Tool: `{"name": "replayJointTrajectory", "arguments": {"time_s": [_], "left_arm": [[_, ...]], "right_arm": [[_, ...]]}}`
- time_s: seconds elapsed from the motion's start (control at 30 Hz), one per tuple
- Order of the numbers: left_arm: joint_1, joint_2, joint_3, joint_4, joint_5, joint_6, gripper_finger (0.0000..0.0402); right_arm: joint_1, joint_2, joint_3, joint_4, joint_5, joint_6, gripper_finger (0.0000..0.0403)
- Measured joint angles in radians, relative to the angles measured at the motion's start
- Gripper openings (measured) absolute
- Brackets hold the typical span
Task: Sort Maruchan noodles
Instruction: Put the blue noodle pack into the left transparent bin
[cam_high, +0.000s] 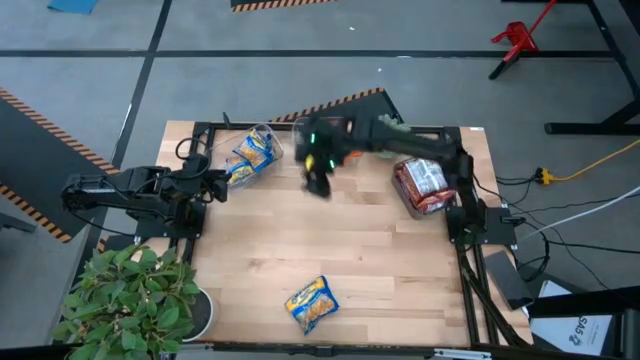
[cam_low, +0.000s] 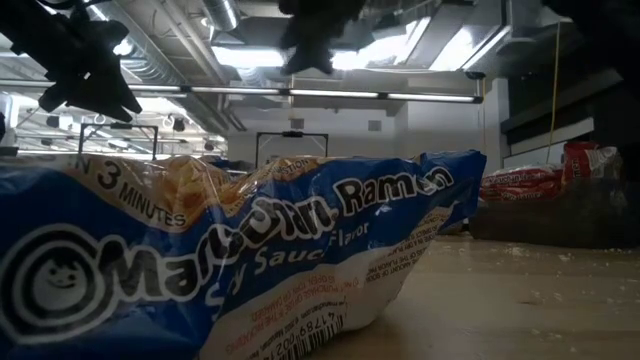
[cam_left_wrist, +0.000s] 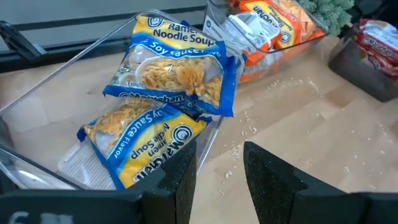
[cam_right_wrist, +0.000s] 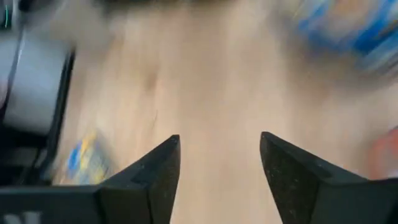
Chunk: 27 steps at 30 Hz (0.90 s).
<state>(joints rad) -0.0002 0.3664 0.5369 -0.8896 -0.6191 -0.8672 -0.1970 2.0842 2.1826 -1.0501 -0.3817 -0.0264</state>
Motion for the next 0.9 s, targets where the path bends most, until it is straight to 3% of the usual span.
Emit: {"name": "replayJointTrajectory", "arguments": {"time_s": [0.1,0.23,0.43,0.63,0.77,0.9], "left_arm": [[0.000,0.000,0.000,-0.001,0.000,0.011,0.0127],[0.000,0.000,0.000,0.000,0.001,0.012,0.0127],[0.000,0.000,0.000,0.000,0.007,0.013,0.0127],[0.000,0.000,0.000,0.000,0.013,0.013,0.0127],[0.000,0.000,0.000,-0.001,0.037,0.013,0.0127],[0.000,0.000,0.000,-0.001,0.055,0.013,0.0127]], "right_arm": [[0.109,0.010,-0.007,-0.164,0.056,0.000,0.0219],[0.256,0.021,-0.090,-0.171,0.078,0.028,0.0221],[0.421,0.024,-0.295,0.014,0.184,0.172,0.0243],[0.520,0.024,-0.493,0.335,0.188,0.368,0.0326],[0.566,0.024,-0.600,0.522,0.286,0.456,0.0375],[0.579,0.027,-0.683,0.666,0.351,0.525,0.0397]]}}
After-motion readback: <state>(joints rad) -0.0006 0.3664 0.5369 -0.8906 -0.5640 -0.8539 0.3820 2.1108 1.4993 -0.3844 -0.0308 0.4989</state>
